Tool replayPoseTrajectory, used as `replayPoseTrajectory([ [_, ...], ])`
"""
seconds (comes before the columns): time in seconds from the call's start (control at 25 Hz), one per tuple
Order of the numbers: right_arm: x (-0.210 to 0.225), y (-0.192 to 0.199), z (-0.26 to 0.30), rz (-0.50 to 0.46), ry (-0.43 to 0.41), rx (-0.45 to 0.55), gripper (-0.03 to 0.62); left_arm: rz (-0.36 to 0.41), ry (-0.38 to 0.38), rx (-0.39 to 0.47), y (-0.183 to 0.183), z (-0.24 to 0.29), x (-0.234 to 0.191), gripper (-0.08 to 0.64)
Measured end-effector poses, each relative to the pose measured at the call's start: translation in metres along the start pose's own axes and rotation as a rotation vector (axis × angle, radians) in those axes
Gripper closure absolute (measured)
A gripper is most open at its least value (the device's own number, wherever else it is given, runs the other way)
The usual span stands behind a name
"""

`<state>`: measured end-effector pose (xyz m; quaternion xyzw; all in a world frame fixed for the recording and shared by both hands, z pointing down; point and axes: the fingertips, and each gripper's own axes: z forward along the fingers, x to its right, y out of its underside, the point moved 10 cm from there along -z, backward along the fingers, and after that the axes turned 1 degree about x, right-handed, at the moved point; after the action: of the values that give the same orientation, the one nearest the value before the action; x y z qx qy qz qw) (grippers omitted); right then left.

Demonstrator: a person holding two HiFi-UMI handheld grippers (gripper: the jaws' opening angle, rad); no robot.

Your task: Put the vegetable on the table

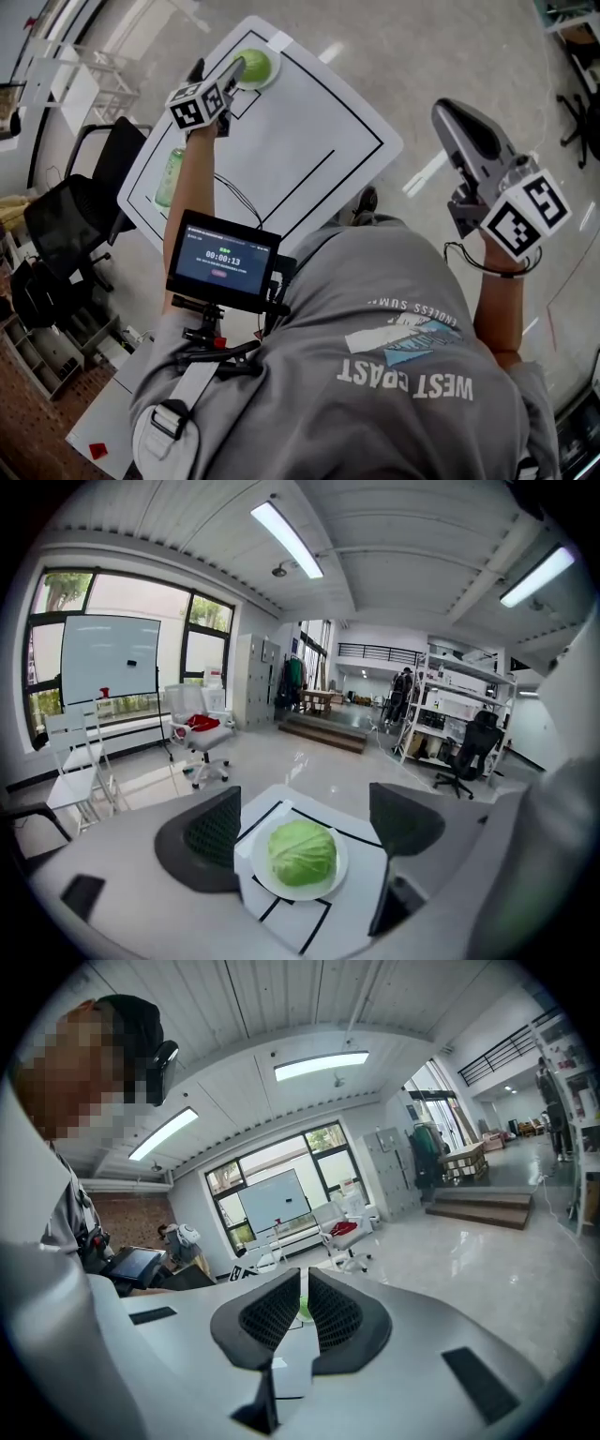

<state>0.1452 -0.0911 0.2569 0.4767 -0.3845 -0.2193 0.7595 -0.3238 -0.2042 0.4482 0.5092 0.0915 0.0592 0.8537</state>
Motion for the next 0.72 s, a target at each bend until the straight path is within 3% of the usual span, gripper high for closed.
replayPoseTrajectory([
  [0.12,0.000,0.003,-0.017,-0.002,-0.017,0.015,0.581,0.023,-0.004,0.069,-0.016,-0.034,0.021,0.162],
  [0.32,0.002,-0.008,-0.086,-0.015,-0.042,0.063,0.581,0.083,-0.002,0.192,-0.059,-0.100,0.095,0.272],
  [0.4,0.008,-0.012,-0.091,-0.015,-0.053,0.072,0.581,0.103,-0.014,0.239,-0.070,-0.118,0.109,0.355],
  [0.52,0.018,-0.011,-0.083,-0.013,-0.073,0.089,0.581,0.122,-0.022,0.313,-0.081,-0.140,0.119,0.547],
  [0.72,0.034,-0.014,-0.071,-0.014,-0.116,0.111,0.581,0.142,0.028,0.406,-0.102,-0.174,0.148,0.554],
])
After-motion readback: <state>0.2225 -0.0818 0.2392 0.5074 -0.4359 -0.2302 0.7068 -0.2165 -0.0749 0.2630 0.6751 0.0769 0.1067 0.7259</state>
